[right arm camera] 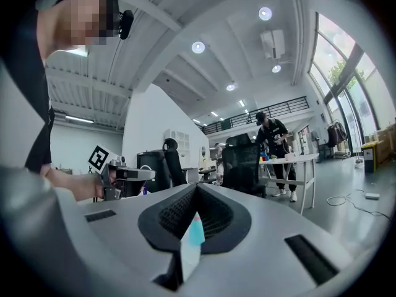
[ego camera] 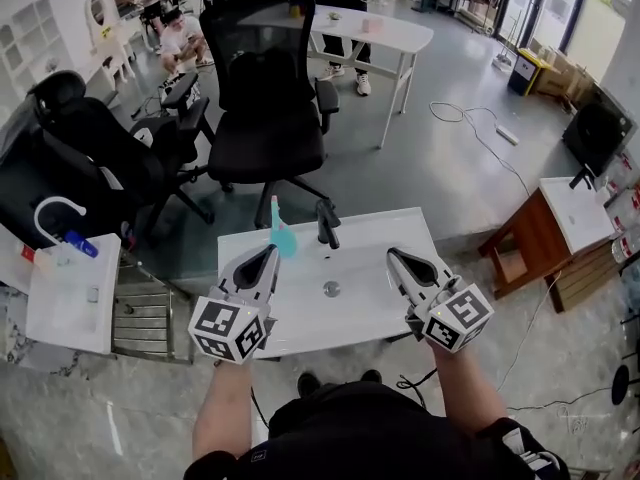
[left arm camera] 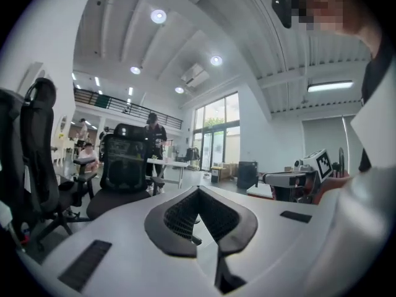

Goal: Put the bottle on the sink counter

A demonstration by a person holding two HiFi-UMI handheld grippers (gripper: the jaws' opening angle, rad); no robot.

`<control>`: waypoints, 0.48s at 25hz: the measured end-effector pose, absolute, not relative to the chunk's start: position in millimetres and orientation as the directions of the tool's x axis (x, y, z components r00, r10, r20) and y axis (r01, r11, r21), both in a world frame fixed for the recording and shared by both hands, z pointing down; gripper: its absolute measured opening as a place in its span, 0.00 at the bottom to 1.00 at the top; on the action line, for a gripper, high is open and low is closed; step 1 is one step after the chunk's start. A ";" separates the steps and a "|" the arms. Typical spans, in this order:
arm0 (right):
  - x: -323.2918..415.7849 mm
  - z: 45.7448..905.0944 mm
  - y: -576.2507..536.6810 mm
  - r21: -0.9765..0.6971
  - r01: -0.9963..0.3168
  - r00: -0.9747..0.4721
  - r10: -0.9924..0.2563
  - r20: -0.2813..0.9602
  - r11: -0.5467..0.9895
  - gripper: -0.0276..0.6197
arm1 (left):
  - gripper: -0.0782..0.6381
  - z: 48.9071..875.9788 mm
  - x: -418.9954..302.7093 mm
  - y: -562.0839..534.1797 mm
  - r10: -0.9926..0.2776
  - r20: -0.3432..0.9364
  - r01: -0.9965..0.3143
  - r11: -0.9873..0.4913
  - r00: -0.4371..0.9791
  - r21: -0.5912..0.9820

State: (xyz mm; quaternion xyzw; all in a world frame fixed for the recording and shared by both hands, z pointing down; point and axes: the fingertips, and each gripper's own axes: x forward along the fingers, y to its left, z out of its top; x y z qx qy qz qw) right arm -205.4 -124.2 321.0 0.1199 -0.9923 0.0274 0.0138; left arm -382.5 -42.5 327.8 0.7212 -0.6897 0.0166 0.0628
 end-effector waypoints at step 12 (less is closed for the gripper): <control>-183.6 331.2 -138.9 -0.068 -0.231 -0.972 -0.228 0.052 0.970 0.06 | 0.12 340.3 -359.8 -62.4 -0.994 0.098 -0.991 -0.043 0.055 0.126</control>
